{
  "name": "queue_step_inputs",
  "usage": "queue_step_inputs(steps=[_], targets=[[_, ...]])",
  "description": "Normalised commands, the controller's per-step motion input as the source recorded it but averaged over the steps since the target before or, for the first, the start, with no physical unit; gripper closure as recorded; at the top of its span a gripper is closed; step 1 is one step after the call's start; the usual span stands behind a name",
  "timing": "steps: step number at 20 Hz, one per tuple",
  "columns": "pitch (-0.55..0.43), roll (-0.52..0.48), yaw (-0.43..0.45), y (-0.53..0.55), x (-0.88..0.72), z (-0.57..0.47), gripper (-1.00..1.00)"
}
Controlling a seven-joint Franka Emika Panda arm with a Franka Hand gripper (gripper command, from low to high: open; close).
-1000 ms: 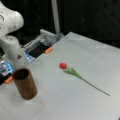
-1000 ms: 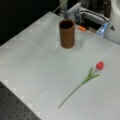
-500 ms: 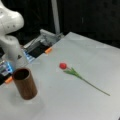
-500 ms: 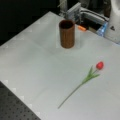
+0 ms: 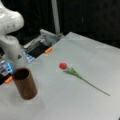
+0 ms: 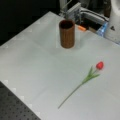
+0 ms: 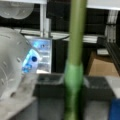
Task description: Flower insertion into a vase
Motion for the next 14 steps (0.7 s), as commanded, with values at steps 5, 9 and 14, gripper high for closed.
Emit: queue_step_inputs(steps=[5,9,14], targets=[[0.441,-0.147,0.253,0.05,0.12,0.07,1.0],[0.628,-0.124,0.2,-0.08,0.28,0.18,1.0],[0.686,-0.043,0.111,-0.24,0.38,0.2,1.0]])
